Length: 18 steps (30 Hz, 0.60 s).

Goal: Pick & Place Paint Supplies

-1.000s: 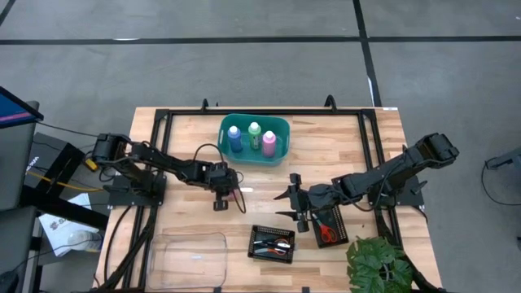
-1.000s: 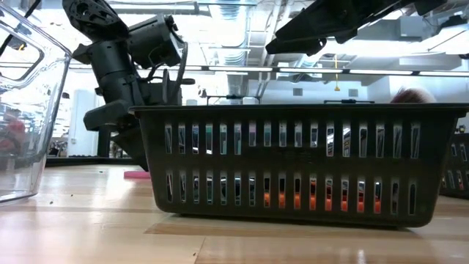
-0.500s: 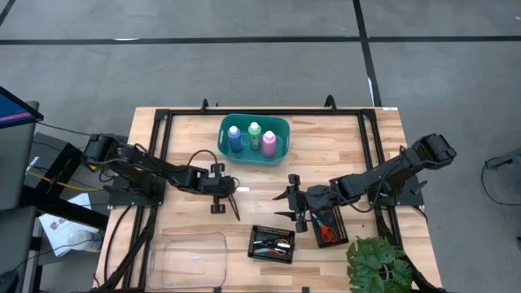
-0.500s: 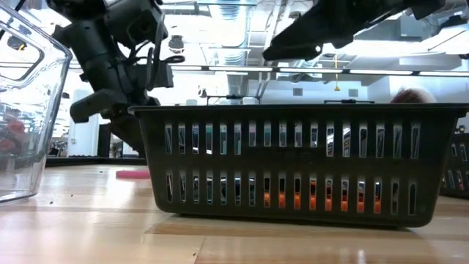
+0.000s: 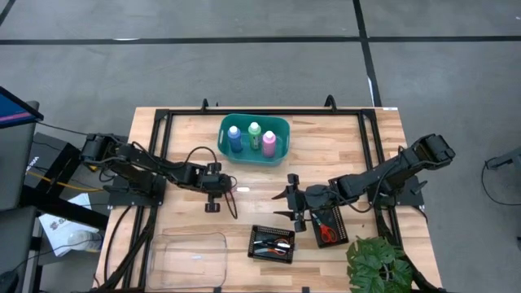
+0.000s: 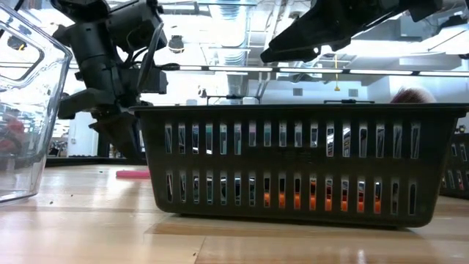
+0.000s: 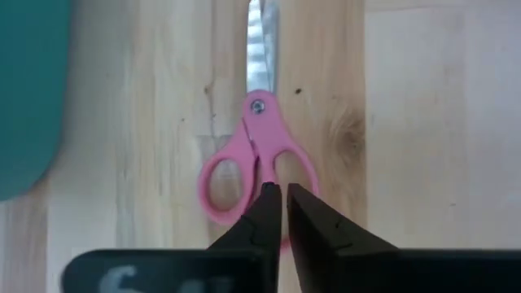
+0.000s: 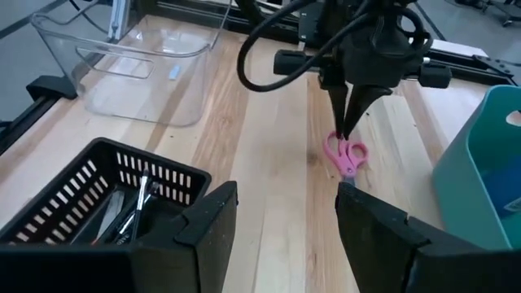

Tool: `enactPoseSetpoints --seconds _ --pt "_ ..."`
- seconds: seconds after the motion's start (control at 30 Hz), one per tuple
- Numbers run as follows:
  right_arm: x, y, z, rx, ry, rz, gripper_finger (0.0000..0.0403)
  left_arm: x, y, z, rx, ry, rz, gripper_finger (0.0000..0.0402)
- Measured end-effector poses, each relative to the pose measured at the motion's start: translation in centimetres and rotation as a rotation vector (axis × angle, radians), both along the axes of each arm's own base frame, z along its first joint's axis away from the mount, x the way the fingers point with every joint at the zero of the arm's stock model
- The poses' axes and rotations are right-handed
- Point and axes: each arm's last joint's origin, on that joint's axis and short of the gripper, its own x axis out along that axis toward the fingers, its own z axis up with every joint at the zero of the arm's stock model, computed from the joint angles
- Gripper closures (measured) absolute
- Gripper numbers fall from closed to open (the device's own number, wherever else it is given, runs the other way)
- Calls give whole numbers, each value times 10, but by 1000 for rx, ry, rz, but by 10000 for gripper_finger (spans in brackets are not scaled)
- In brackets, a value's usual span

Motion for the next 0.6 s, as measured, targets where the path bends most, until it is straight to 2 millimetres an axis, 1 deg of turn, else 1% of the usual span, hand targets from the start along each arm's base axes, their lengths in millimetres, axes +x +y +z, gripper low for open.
enactPoseSetpoints --seconds 0.13,0.4,0.5,0.6 --pt "0 0 0 0 0 1 207 2 5 -2 4 7 -13 356" --pt "-2 4 0 3 2 14 207 7 17 -18 -3 63 14 279" --pt "-2 5 0 2 2 16 207 9 20 -21 -3 72 24 264" --pt "-2 5 0 -1 2 17 207 10 21 -23 -8 72 29 268"
